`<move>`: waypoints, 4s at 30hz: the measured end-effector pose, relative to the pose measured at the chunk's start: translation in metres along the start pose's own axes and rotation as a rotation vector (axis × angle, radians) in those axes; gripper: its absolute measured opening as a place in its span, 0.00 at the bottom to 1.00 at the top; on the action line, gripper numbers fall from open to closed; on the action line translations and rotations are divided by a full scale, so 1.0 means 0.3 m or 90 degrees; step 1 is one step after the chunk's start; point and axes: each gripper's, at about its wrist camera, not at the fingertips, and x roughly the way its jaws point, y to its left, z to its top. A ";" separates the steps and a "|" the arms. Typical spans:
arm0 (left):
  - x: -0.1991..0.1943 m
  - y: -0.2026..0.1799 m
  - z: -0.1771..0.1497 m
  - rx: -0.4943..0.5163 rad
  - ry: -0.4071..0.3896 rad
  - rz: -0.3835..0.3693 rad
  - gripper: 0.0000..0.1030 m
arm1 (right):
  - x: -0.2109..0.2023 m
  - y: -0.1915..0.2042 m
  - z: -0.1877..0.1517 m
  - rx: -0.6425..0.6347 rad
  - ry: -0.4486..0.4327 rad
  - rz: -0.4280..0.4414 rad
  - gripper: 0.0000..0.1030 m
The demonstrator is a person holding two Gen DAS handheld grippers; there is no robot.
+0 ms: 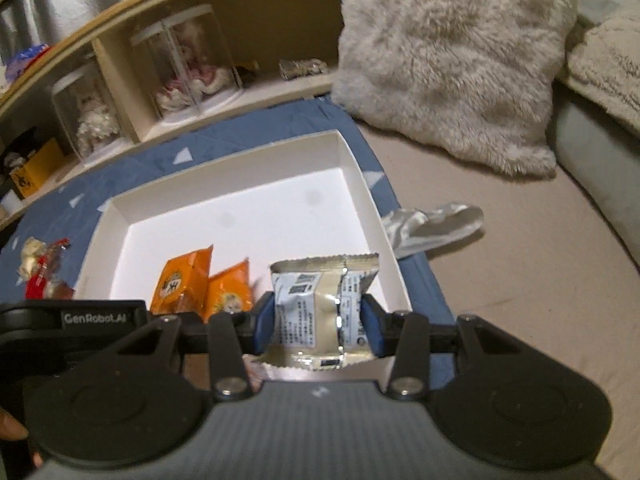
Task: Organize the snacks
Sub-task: 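Carry the orange bag and white snack in both tools to the tray, then lower the white snack into the tray and open the right tool while the left lowers the orange bag, then open the left tool and withdraw both tools from the tray toward the snack pile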
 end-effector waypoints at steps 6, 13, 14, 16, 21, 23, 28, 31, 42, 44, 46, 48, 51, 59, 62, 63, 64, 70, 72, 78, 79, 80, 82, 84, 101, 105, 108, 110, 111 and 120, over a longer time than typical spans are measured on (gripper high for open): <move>0.002 -0.001 0.012 0.032 -0.015 0.035 0.43 | 0.057 -0.005 0.007 -0.019 0.017 -0.006 0.49; 0.004 -0.021 -0.028 0.041 0.001 0.025 0.44 | 0.087 0.001 0.004 -0.033 0.038 -0.003 0.54; 0.003 -0.020 -0.031 0.040 0.005 0.025 0.44 | 0.090 -0.004 0.002 -0.031 0.041 -0.007 0.57; 0.001 -0.022 -0.036 0.049 0.013 0.029 0.44 | 0.089 -0.017 0.000 -0.025 0.045 -0.020 0.63; -0.003 -0.013 -0.044 0.072 0.015 0.046 0.44 | 0.058 -0.051 -0.005 0.006 0.040 -0.006 0.64; -0.005 -0.004 -0.043 0.067 0.014 0.053 0.44 | 0.052 -0.053 -0.009 0.007 0.038 -0.006 0.64; -0.002 0.020 -0.030 0.052 0.007 0.060 0.44 | 0.035 -0.044 -0.013 0.001 0.037 0.000 0.64; -0.003 0.016 -0.030 0.058 0.020 0.055 0.45 | 0.028 -0.046 -0.015 0.010 0.033 0.002 0.63; -0.079 -0.024 -0.036 0.115 0.017 0.059 0.73 | -0.012 -0.035 -0.041 0.013 0.025 -0.011 0.60; -0.102 -0.031 -0.041 0.130 0.018 0.058 0.74 | -0.035 -0.034 -0.048 0.014 0.019 -0.013 0.60; -0.125 -0.029 -0.044 0.137 0.019 0.055 0.76 | -0.059 -0.033 -0.056 0.014 0.012 -0.017 0.60; -0.150 -0.024 -0.047 0.142 0.017 0.052 0.77 | -0.088 -0.029 -0.061 0.011 -0.001 -0.024 0.61; -0.190 -0.010 -0.053 0.150 0.014 0.053 0.77 | -0.136 -0.028 -0.069 0.014 -0.019 -0.028 0.63; -0.284 0.051 -0.073 0.165 0.008 0.057 0.79 | -0.223 0.029 -0.097 -0.022 -0.034 -0.051 0.75; -0.320 0.073 -0.078 0.169 0.002 0.058 0.85 | -0.256 0.049 -0.113 -0.033 -0.036 -0.055 0.78; -0.333 0.078 -0.081 0.172 -0.002 0.059 0.86 | -0.266 0.058 -0.119 -0.040 -0.037 -0.057 0.79; -0.347 0.084 -0.083 0.174 -0.004 0.060 0.87 | -0.276 0.068 -0.125 -0.049 -0.040 -0.062 0.80; -0.421 0.122 -0.086 0.183 -0.024 0.069 1.00 | -0.335 0.107 -0.147 -0.075 -0.057 -0.087 0.85; -0.447 0.131 -0.088 0.193 -0.029 0.067 1.00 | -0.353 0.113 -0.154 -0.077 -0.061 -0.094 0.87; -0.522 0.151 -0.092 0.219 -0.055 0.081 1.00 | -0.409 0.124 -0.173 -0.081 -0.078 -0.097 0.95; -0.537 0.157 -0.090 0.221 -0.059 0.081 1.00 | -0.416 0.126 -0.175 -0.080 -0.081 -0.095 0.97; -0.548 0.161 -0.090 0.221 -0.063 0.080 1.00 | -0.423 0.130 -0.177 -0.078 -0.084 -0.096 1.00; -0.577 0.178 -0.084 0.218 -0.072 0.075 1.00 | -0.434 0.142 -0.180 -0.084 -0.089 -0.092 1.00; -0.608 0.196 -0.074 0.217 -0.080 0.072 1.00 | -0.444 0.156 -0.185 -0.084 -0.095 -0.089 1.00; -0.766 0.528 0.014 0.137 -0.138 0.132 1.00 | -0.355 0.418 -0.197 -0.128 -0.102 -0.008 1.00; -0.805 0.627 0.049 0.078 -0.159 0.128 1.00 | -0.306 0.504 -0.215 -0.135 -0.091 0.027 0.99; -0.836 0.693 0.075 0.045 -0.179 0.132 1.00 | -0.269 0.572 -0.236 -0.146 -0.088 0.060 1.00; -0.853 0.734 0.089 0.024 -0.193 0.137 1.00 | -0.248 0.622 -0.252 -0.161 -0.094 0.083 1.00; -0.859 0.752 0.097 0.013 -0.199 0.141 1.00 | -0.235 0.643 -0.255 -0.169 -0.099 0.093 1.00; -0.829 0.896 0.170 -0.061 -0.236 0.146 1.00 | -0.110 0.854 -0.310 -0.272 -0.095 0.205 1.00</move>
